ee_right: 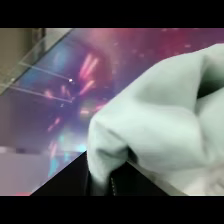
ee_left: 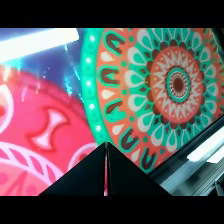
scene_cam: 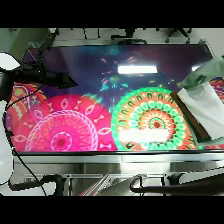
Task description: Fold the shirts.
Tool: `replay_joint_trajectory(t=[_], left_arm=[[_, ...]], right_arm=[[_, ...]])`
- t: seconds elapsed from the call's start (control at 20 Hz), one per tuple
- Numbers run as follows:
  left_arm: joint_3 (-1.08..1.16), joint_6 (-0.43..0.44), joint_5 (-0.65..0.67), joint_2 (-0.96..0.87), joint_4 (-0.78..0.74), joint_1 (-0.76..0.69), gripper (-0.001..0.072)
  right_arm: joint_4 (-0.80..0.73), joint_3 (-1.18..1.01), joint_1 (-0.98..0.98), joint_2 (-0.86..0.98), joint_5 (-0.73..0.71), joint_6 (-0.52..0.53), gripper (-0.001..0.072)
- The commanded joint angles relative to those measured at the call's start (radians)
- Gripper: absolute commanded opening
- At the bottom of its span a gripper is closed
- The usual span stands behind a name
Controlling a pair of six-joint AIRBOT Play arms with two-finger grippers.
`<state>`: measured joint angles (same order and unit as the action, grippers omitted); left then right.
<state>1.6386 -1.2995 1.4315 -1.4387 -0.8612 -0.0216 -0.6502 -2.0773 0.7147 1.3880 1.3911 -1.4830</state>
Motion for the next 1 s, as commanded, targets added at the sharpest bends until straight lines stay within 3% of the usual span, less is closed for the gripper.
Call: replay_joint_trajectory(t=[0.0,0.1,0.45,0.65,0.9,0.95], left_arm=[[0.000,0.000,-0.004,0.000,0.000,-0.001,0.0016],[0.000,0.000,-0.003,0.000,0.000,0.000,0.0016],[0.000,0.000,0.008,0.000,0.000,-0.001,0.0016],[0.000,0.001,0.021,0.000,0.000,-0.001,0.0016],[-0.001,0.001,0.021,0.000,-0.002,0.000,0.0017],[-0.001,0.001,0.020,0.000,-0.002,0.000,0.0016]], right_arm=[[-0.186,-0.001,0.077,-0.074,0.122,-0.158,0.0026],[-0.349,0.015,0.077,-0.130,0.198,-0.238,0.0025],[-0.686,0.294,0.075,-0.293,0.337,-0.335,0.0026],[-0.871,0.619,0.076,-0.403,0.302,-0.437,0.0026],[-0.909,0.866,0.076,-0.455,0.086,-0.439,0.0035],[-0.908,0.866,0.075,-0.445,0.073,-0.423,0.0104]])
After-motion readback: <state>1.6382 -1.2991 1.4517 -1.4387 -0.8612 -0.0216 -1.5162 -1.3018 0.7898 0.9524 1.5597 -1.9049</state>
